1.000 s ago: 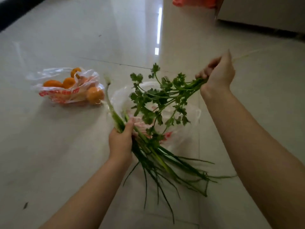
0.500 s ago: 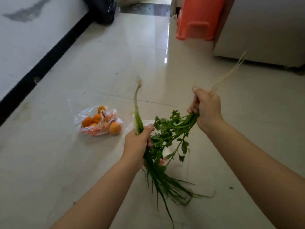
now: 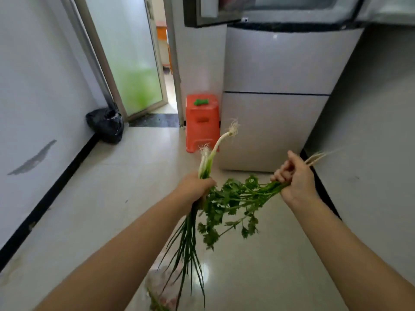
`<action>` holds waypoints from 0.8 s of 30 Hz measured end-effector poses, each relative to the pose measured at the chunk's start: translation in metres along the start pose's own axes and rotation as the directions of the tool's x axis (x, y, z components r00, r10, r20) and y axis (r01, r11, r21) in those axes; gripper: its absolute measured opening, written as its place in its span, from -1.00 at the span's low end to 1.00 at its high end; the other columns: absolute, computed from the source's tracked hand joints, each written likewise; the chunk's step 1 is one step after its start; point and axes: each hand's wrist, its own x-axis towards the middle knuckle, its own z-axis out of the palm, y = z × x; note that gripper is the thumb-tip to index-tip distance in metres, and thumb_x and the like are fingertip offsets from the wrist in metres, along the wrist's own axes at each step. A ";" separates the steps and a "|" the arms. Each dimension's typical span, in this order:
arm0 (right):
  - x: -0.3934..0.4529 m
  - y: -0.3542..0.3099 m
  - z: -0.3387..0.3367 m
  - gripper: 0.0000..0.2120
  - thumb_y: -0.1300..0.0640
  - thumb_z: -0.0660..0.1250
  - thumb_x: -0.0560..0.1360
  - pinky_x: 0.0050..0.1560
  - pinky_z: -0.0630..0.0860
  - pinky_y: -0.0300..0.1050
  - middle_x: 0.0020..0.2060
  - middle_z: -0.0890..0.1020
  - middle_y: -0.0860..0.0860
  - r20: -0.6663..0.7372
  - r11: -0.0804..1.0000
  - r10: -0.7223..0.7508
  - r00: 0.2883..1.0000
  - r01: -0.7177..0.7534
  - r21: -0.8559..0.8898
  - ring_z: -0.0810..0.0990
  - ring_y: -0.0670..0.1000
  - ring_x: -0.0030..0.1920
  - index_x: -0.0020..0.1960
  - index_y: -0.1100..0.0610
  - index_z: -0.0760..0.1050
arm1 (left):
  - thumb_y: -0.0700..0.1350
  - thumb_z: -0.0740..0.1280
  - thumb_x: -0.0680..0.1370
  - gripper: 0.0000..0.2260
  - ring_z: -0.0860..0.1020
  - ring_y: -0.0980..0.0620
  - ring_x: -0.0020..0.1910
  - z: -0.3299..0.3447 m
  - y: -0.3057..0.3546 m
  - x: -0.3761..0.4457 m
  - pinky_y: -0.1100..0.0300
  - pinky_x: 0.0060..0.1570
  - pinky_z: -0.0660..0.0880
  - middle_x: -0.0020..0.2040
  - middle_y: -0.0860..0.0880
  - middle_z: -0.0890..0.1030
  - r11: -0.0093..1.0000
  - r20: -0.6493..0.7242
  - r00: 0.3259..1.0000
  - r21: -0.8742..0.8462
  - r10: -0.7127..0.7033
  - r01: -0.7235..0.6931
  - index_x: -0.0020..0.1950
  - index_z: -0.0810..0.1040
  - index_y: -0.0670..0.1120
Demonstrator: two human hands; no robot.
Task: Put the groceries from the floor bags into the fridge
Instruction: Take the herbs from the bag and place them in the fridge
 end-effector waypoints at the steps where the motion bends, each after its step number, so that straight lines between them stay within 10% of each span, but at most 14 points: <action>1: -0.001 -0.033 0.006 -0.39 0.13 0.14 0.57 -0.42 0.23 -0.19 -0.80 0.18 -0.07 0.029 0.999 -0.033 0.999 0.032 0.038 0.20 -0.10 -0.74 -0.68 0.08 0.30 | -0.22 0.27 0.56 -0.82 0.31 0.10 -0.47 0.009 0.031 -0.003 0.34 -0.51 0.35 -0.42 -0.02 0.34 1.000 0.024 0.999 -0.003 0.030 -0.030 -0.23 0.38 -0.12; 6: 0.001 -0.161 0.030 -0.34 0.17 0.08 0.55 -0.44 0.22 -0.22 -0.82 0.17 -0.08 0.080 0.967 -0.211 0.974 0.196 0.164 0.19 -0.10 -0.76 -0.75 0.11 0.31 | -0.23 0.26 0.57 -0.79 0.32 0.08 -0.44 0.046 0.147 -0.007 0.27 -0.35 0.34 -0.40 -0.03 0.36 0.980 0.038 0.979 0.025 0.199 -0.200 -0.27 0.39 -0.12; 12: 0.044 -0.246 0.039 -0.83 0.37 0.02 0.33 -0.41 0.25 -0.25 -0.77 0.25 -0.10 0.022 0.888 -0.435 0.900 0.424 0.179 0.25 -0.11 -0.70 -0.37 0.16 0.24 | -0.20 0.27 0.57 -0.78 0.32 0.08 -0.44 0.076 0.239 0.029 0.29 -0.40 0.35 -0.38 -0.04 0.35 0.936 0.073 0.945 0.133 0.320 -0.327 -0.27 0.37 -0.12; 24: 0.301 -0.386 0.126 -0.64 0.54 -0.05 0.43 -0.34 0.30 -0.19 -0.34 0.30 0.06 -0.044 0.893 -0.450 0.892 0.449 -0.032 0.28 -0.03 -0.36 -0.31 0.17 0.31 | -0.23 0.27 0.56 -0.79 0.26 0.04 -0.47 0.114 0.447 0.271 0.25 -0.49 0.22 -0.39 -0.06 0.31 0.819 0.061 0.890 0.367 0.452 -0.441 -0.27 0.36 -0.09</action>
